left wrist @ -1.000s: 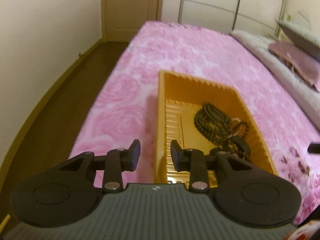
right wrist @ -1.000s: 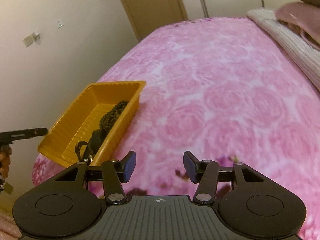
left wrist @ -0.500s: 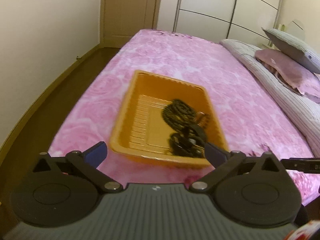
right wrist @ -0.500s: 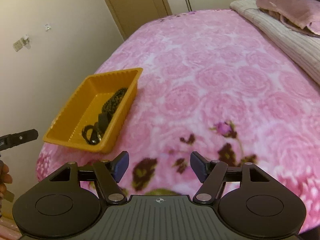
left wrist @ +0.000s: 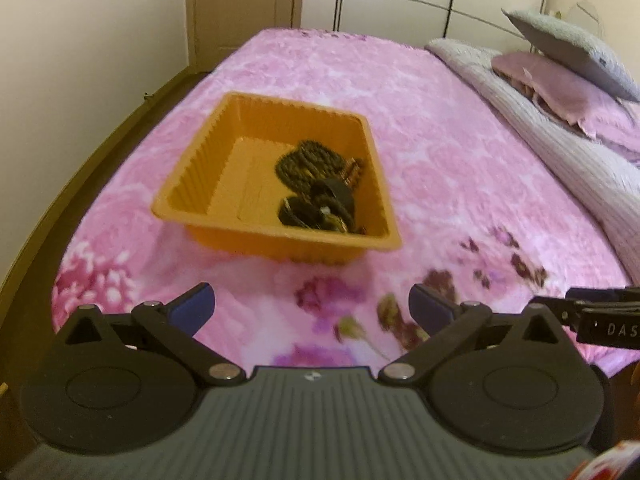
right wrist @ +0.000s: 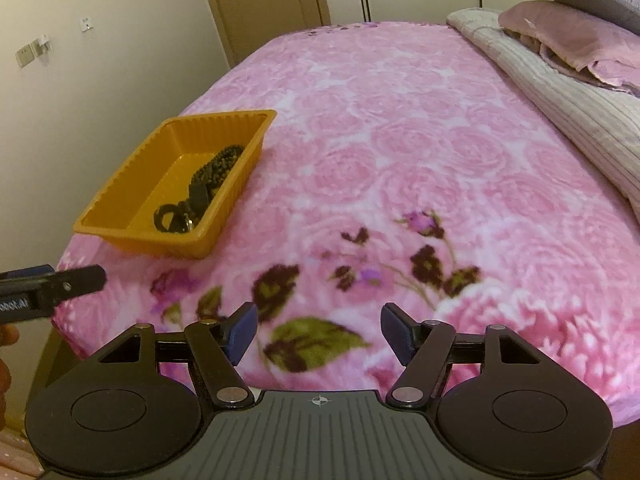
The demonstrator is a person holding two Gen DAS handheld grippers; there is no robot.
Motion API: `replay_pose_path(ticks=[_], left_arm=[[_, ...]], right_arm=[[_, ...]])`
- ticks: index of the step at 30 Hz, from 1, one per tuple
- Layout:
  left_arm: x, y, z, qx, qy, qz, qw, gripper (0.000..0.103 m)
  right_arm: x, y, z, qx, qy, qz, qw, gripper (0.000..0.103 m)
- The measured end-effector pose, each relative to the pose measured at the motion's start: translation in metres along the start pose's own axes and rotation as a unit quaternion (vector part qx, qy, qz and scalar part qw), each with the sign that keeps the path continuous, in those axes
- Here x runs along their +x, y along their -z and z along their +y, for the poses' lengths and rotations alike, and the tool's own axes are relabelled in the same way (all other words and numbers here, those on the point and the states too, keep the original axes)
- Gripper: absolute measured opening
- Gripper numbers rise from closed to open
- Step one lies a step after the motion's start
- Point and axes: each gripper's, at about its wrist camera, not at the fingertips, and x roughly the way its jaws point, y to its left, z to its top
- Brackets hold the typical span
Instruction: Organize jewelry
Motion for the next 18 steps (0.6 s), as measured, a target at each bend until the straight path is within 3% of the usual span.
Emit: replay_pose_path(ticks=[7,18], left_arm=[[0.006,0.014,-0.018,0.007,0.012,0.019,0.9997,0.103],[0.011,0.015,-0.027,0.016,0.0,0.023,0.9996,0.103]], right_arm=[[-0.003,0.008,0.001,-0.003,0.004,0.0,1.0,0.068],[-0.007,0.008,0.002,-0.012,0.008,-0.01,1.0,0.068]])
